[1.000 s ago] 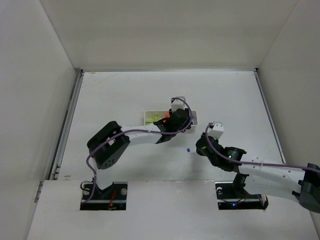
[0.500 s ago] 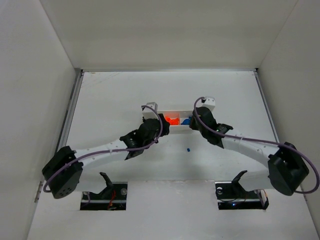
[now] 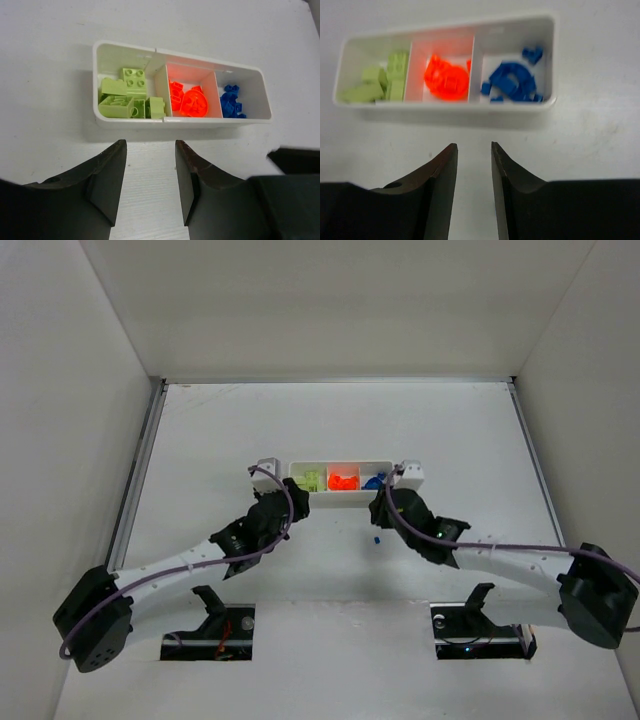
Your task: Sort the legos into containers by color
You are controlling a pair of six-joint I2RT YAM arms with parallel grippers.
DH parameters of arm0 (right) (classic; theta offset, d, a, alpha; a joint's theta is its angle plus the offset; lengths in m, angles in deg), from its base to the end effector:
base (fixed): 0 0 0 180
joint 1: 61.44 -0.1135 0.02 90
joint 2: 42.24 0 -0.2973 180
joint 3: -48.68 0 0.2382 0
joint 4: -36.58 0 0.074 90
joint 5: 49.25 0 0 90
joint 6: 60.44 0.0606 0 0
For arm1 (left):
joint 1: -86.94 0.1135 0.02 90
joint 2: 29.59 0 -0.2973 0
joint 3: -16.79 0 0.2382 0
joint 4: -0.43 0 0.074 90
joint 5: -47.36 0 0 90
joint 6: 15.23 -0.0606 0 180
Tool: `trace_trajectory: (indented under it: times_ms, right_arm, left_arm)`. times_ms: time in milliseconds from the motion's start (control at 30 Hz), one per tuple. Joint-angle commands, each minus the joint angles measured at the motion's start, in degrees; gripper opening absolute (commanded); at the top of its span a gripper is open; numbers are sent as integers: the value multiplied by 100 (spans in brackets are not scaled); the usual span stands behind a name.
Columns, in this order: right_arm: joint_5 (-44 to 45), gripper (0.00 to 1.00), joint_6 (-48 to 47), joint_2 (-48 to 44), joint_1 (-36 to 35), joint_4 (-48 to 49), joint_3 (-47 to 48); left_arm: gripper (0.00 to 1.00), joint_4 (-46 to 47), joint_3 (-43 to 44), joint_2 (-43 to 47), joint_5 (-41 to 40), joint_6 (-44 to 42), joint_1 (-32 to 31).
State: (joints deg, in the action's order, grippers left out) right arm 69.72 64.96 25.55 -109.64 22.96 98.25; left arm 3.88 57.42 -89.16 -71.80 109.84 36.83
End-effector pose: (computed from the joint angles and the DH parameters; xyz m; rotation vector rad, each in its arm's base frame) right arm 0.1830 0.1607 0.2473 0.0642 2.0695 0.3650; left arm 0.1618 -0.1476 0.2586 -0.1181 1.8417 -0.5851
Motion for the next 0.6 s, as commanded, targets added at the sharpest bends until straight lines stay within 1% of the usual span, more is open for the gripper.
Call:
trace_trajectory:
  times_ms: [0,100,133,233,367,533,567]
  right_arm:
    - [214,41,528,-82,-552,-61,-623]
    - [302,51,889,-29,-869,-307,-817]
    - [319,52,960,6,-949,-360,-844]
    - [328,52,996,225,-1028,-405,-809]
    - [285,48,890,603,-1081,-414,-598]
    - [495,35,925,1069,-1107,-730,-264]
    - [556,31,943,1139,-1116,-782,-220]
  left_arm:
    - [40,164,-90,244,-72,-71,128]
    - [40,182,-99,209,-28,-53,155]
    - [40,191,-91,183,-28,-53,155]
    - [40,226,-91,86,-28,-53,129]
    - [40,279,-82,-19,-28,-62,120]
    - [40,288,-73,-28,-28,-53,111]
    - [40,288,-73,-11,-28,-53,111]
